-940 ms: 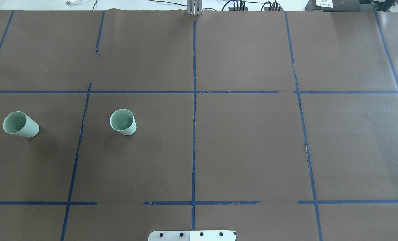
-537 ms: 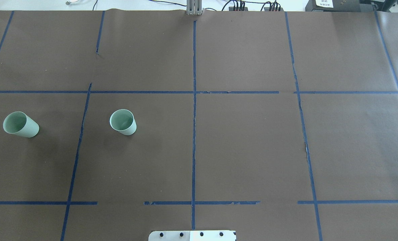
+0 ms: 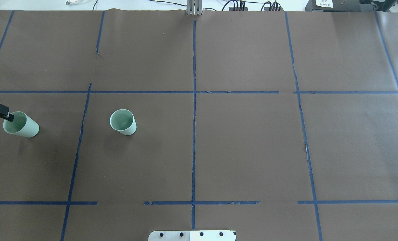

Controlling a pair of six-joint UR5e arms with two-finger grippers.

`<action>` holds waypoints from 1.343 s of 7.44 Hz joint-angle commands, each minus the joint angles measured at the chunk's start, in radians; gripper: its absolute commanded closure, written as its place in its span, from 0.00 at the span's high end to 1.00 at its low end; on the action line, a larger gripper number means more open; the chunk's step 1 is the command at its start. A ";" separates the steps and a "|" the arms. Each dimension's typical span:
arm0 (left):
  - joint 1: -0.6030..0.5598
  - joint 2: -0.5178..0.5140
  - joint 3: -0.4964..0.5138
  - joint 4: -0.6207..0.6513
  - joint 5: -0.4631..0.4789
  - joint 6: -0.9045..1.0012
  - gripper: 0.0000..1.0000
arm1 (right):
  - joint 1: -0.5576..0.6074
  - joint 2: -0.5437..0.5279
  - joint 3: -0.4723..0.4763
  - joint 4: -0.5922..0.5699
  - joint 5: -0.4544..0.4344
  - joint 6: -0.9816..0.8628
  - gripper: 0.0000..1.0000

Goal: Stack cups
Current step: 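Reach the left gripper down to the outer pale green cup and grasp it, then lift the cup with the left gripper and carry it toward the other cup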

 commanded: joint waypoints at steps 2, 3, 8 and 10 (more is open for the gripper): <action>0.039 -0.003 0.020 -0.030 0.001 -0.014 0.58 | 0.000 0.000 0.000 -0.001 0.000 0.000 1.00; 0.043 -0.010 0.026 -0.030 0.001 -0.014 0.27 | 0.000 0.000 0.000 0.000 0.000 0.000 1.00; 0.025 0.005 -0.116 0.028 -0.010 -0.031 0.00 | 0.000 0.000 0.000 -0.001 0.000 0.000 1.00; -0.018 -0.018 -0.342 0.345 -0.010 -0.018 0.00 | 0.000 0.000 0.002 -0.001 0.000 0.000 1.00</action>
